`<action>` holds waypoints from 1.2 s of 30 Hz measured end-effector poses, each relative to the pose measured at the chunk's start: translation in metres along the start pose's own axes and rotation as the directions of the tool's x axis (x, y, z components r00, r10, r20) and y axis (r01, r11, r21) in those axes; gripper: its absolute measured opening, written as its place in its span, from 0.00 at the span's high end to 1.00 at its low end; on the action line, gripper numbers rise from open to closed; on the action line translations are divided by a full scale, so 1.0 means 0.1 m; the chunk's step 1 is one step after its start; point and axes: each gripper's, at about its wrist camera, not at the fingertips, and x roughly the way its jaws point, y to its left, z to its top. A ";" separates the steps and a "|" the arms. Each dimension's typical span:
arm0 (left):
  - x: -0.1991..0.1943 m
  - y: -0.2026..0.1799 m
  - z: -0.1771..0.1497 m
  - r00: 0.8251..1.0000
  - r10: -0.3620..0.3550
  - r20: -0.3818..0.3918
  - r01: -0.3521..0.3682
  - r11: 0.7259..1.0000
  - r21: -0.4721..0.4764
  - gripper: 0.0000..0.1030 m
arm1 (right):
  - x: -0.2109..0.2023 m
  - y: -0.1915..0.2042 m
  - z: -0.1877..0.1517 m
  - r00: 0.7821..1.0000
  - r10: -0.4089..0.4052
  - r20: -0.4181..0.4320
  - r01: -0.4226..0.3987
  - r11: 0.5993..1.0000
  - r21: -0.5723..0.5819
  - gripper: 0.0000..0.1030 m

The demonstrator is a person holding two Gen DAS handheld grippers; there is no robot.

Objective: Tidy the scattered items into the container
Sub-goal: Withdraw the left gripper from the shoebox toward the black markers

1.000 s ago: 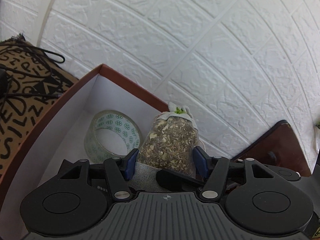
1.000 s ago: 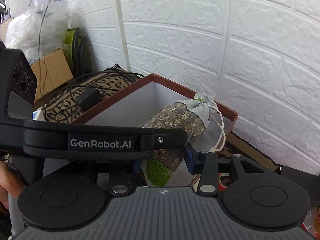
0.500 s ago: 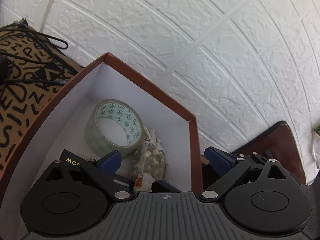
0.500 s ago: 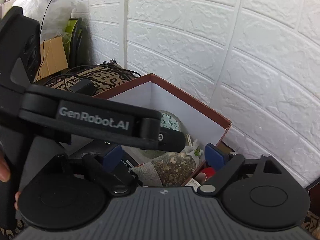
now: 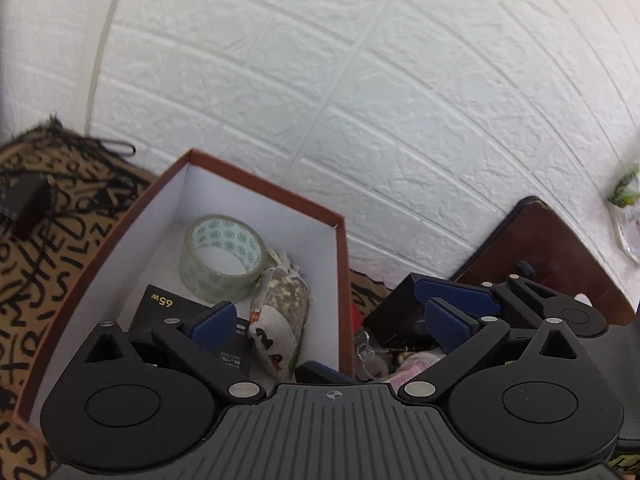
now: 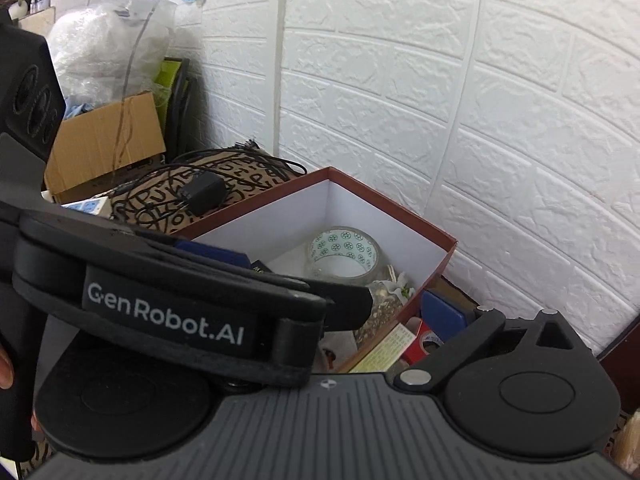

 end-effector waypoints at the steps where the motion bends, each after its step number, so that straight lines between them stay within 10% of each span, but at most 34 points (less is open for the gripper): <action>1: -0.07 -0.07 -0.04 1.000 0.005 0.017 -0.005 1.000 0.022 0.00 | -0.07 0.02 -0.03 1.000 -0.001 0.007 0.001 1.000 -0.006 0.02; 20: -0.97 -1.18 -1.19 0.981 -0.005 0.196 -0.038 0.977 0.211 0.00 | -1.43 -0.10 -1.08 0.993 -0.007 0.120 -0.012 0.987 0.161 0.00; 36: -0.67 -1.28 -2.41 0.997 -0.029 -0.076 0.043 0.980 0.192 0.01 | -1.74 -0.03 -2.51 0.989 -0.146 0.032 0.135 0.965 0.223 0.00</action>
